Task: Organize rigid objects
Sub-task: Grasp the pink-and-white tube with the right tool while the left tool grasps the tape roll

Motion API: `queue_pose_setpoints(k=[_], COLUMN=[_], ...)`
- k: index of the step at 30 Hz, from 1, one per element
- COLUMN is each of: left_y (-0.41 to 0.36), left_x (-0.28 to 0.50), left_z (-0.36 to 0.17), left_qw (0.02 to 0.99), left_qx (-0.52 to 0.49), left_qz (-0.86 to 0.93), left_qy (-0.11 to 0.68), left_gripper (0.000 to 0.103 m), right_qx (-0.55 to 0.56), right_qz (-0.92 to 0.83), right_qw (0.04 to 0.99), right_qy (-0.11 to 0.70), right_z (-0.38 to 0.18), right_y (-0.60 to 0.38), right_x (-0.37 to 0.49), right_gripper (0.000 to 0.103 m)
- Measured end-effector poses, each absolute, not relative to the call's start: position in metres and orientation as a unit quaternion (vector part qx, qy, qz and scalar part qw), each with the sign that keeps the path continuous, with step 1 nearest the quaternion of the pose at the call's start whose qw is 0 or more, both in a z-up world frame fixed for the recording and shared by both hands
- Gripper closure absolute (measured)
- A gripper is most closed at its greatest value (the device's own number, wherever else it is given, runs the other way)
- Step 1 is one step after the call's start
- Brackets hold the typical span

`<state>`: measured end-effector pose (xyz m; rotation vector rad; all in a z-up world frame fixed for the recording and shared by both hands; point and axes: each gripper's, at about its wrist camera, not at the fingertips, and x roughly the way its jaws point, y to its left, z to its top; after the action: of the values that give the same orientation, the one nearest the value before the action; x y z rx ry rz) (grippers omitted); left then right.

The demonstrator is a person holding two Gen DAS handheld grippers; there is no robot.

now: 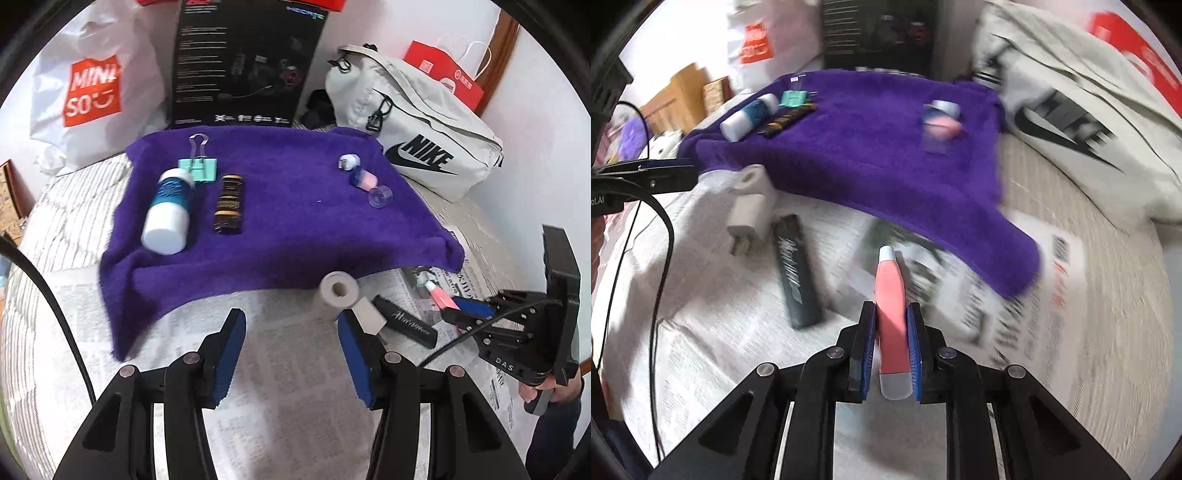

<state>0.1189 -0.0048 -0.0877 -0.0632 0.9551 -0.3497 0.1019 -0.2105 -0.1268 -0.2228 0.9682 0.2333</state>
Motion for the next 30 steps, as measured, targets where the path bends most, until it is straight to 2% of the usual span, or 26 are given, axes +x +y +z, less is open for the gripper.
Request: queue_pose_setpoints(k=[7, 13, 19, 30], left_y=[-0.038, -0.05, -0.046, -0.038], left_x=[0.139, 0.154, 0.156, 0.157], left_z=[-0.1, -0.11, -0.116, -0.119], left_qw=[0.858, 0.858, 0.855, 0.861], left_qx=[-0.032, -0.026, -0.026, 0.011], left_qz=[-0.182, -0.163, -0.16, -0.135], left_qy=[0.48, 0.487, 0.493, 0.491], left_gripper=[0.053, 0.053, 0.069, 0.07], right_qx=[-0.046, -0.05, -0.045, -0.058], right_qz=[0.054, 0.026, 0.026, 0.02], right_qw=[0.889, 0.908, 0.916, 0.917], right_qy=[0.451, 0.415, 0.398, 0.393], right_z=[-0.13, -0.137, -0.138, -0.138], right_y=[-0.253, -0.249, -0.251, -0.248], right_x=[0.082, 0.071, 0.065, 0.064], right_gripper=[0.086, 0.086, 0.085, 0.086])
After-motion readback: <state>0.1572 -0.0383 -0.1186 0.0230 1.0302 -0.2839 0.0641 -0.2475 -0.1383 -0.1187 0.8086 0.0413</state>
